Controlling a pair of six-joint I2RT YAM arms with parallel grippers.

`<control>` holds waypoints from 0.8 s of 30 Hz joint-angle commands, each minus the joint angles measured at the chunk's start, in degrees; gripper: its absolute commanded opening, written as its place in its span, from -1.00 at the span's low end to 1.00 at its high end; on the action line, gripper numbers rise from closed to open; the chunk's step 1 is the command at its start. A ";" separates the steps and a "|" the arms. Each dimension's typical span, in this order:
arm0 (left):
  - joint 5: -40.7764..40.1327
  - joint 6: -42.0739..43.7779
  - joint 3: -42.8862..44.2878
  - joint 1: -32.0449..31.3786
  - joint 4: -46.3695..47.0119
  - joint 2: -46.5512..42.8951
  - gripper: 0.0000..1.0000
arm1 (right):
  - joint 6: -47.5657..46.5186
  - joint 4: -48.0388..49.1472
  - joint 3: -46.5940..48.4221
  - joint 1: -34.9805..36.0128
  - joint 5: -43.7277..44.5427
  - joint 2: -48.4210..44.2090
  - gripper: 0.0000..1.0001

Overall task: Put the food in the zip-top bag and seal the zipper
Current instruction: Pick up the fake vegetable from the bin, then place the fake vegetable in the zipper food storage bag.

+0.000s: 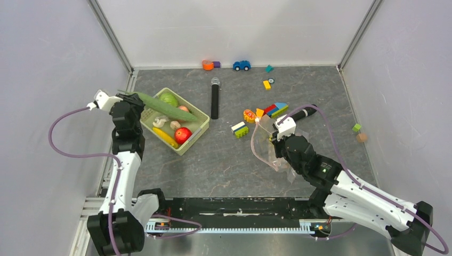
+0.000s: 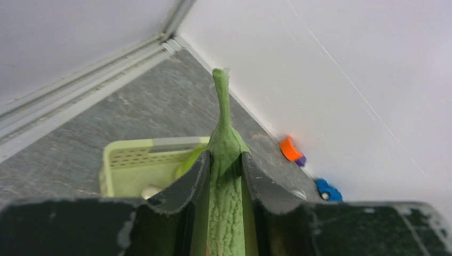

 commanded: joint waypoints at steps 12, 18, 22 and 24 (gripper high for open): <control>5.98 9.08 12.20 -12.60 2.64 -6.35 -0.95 | -0.33 2.69 1.01 -0.01 1.27 -0.64 -0.77; 6.58 14.32 15.74 -22.19 0.57 -7.20 -0.96 | 2.57 2.98 1.31 -0.07 4.75 -0.77 -0.77; 11.67 13.37 14.89 -28.13 1.91 -8.22 -0.95 | 7.36 0.59 4.26 -0.17 9.31 1.39 -0.82; 12.89 13.63 14.87 -31.77 2.63 -8.02 -0.95 | 9.25 -2.51 7.12 -0.39 10.18 3.35 -0.86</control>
